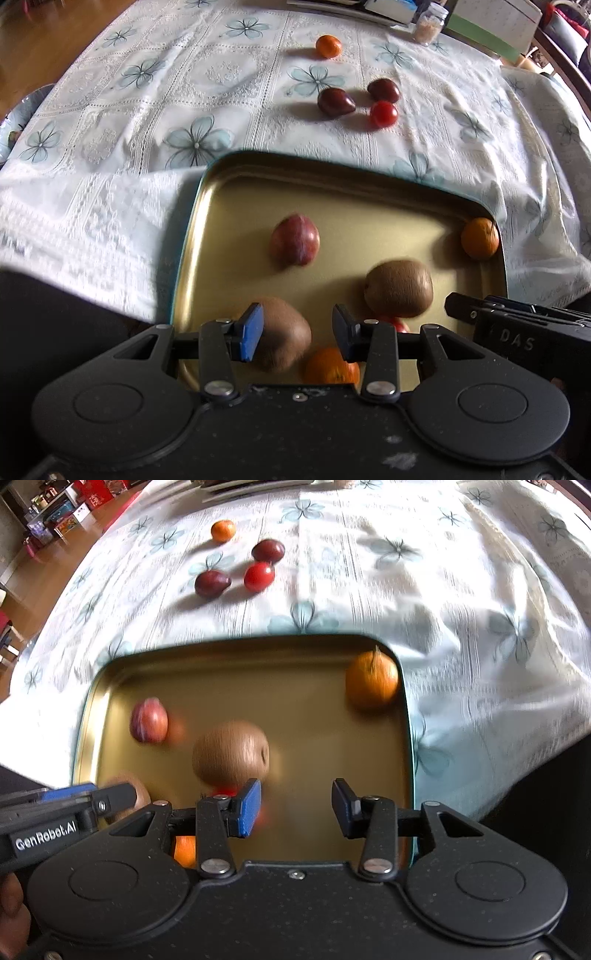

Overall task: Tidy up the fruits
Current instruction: 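Move both open tools forward toward the remaining plums and tomato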

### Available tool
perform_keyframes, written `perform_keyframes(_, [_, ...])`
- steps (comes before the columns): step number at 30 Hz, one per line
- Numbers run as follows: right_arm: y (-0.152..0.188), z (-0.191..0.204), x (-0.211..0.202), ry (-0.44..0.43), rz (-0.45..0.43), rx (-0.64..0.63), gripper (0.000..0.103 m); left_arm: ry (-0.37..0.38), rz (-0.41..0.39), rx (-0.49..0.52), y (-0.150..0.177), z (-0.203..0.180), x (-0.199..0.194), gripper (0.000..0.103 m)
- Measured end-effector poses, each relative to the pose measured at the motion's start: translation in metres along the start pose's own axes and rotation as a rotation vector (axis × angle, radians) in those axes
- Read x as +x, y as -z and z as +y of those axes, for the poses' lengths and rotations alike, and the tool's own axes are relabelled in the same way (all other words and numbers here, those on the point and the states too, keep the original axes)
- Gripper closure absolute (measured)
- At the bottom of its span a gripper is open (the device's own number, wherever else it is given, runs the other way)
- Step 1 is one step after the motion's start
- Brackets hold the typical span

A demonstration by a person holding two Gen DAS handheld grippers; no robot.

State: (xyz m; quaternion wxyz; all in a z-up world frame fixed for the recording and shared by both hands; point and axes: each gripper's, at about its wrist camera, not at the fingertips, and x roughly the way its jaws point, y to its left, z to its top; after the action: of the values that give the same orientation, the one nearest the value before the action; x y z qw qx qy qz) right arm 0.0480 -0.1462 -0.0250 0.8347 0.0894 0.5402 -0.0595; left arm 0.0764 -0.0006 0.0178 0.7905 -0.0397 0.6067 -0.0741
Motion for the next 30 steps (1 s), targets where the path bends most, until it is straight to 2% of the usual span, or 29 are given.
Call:
perform_keyframes(15, [-0.084, 0.000, 0.013, 0.013, -0.027, 0.030, 0.052, -0.050, -0.022, -0.025, -0.091, 0.008, 0.010, 0.062])
perform_keyframes(21, [-0.107, 0.000, 0.025, 0.027, -0.016, 0.046, 0.052, -0.034, -0.002, -0.027, -0.115, 0.005, 0.023, 0.062])
perform_keyframes(30, [-0.126, -0.003, 0.041, 0.038, 0.013, 0.071, 0.052, -0.022, 0.025, -0.003, -0.134, -0.002, 0.040, 0.062])
